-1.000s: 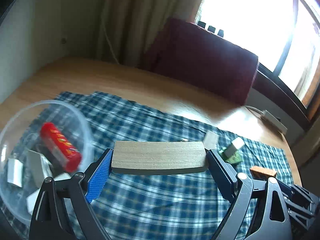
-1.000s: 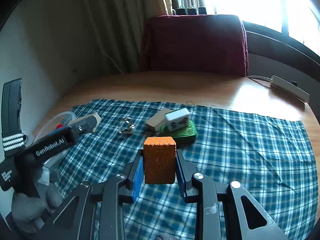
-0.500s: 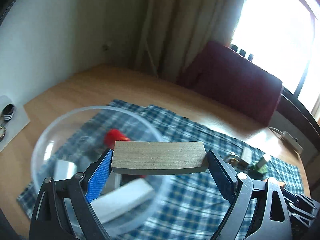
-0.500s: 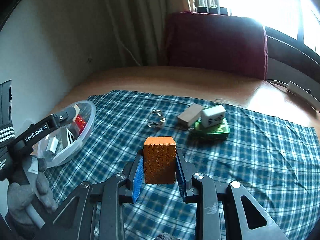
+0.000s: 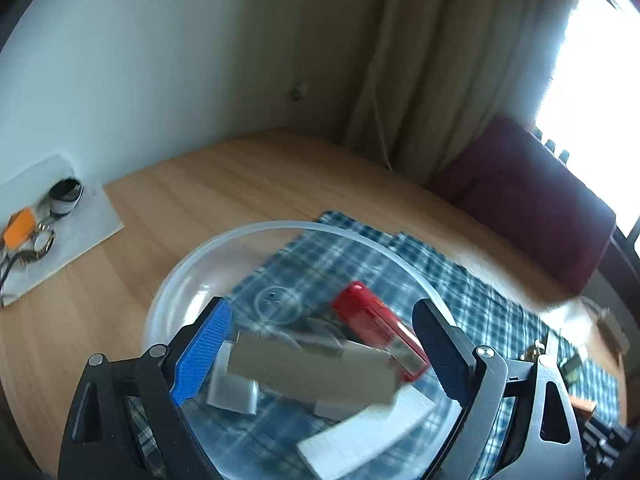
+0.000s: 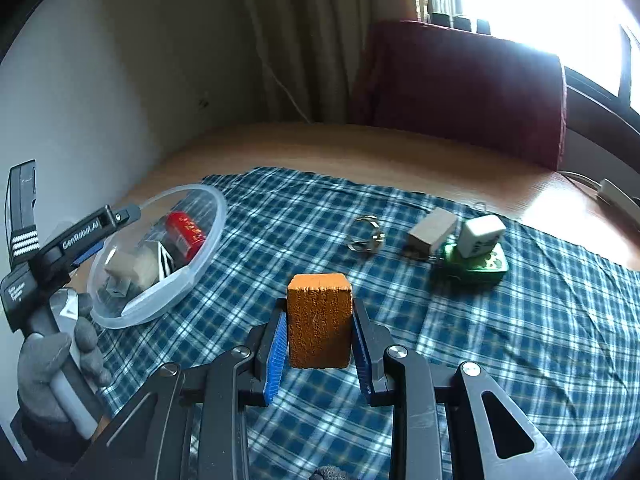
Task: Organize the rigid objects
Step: 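Carry the long wooden block into the clear bowl and open the left tool, then lower the orange block into the bowl and open the right tool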
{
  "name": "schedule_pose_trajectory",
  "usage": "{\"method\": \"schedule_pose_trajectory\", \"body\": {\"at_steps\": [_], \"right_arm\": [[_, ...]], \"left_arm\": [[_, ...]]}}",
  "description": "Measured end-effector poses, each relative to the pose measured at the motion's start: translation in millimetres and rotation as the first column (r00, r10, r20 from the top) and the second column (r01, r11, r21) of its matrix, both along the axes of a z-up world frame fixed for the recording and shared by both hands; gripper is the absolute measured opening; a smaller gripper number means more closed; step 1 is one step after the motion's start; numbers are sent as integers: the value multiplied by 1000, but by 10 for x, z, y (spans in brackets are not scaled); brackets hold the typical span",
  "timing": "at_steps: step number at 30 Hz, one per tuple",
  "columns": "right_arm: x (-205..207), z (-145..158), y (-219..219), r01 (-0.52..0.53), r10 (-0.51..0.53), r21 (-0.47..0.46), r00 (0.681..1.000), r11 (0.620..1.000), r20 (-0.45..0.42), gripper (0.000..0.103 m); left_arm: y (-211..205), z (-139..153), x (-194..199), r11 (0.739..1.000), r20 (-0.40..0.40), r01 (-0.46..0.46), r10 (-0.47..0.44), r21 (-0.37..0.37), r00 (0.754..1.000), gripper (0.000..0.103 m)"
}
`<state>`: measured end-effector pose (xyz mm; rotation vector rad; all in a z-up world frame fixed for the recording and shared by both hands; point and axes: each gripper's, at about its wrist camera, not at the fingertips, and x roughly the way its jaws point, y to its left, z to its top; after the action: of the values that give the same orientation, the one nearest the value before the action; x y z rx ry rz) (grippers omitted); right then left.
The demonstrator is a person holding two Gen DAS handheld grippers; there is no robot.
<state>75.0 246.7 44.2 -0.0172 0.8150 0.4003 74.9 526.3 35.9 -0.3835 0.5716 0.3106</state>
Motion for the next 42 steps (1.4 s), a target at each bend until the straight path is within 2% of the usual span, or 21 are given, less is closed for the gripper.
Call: {"method": "schedule_pose_trajectory", "body": {"at_steps": [10,18,29,42], "right_arm": [[29,63,367,-68,68,-17,998,998,19,31],[129,33,756,-128,128,-30,992,991,11,31],[224,-17,1237,-216,217,-59,976,975,3,31],[317,-130,1520,-272,271,-82,962,959,-23,31]], "left_arm": [[154,24,-141,997,51,-77,76,7,996,93],[205,1,-186,994,61,-110,110,-1,992,93],[285,-63,-180,992,54,-122,125,-44,991,93],[310,-79,-199,989,51,-130,134,-65,990,93]]}}
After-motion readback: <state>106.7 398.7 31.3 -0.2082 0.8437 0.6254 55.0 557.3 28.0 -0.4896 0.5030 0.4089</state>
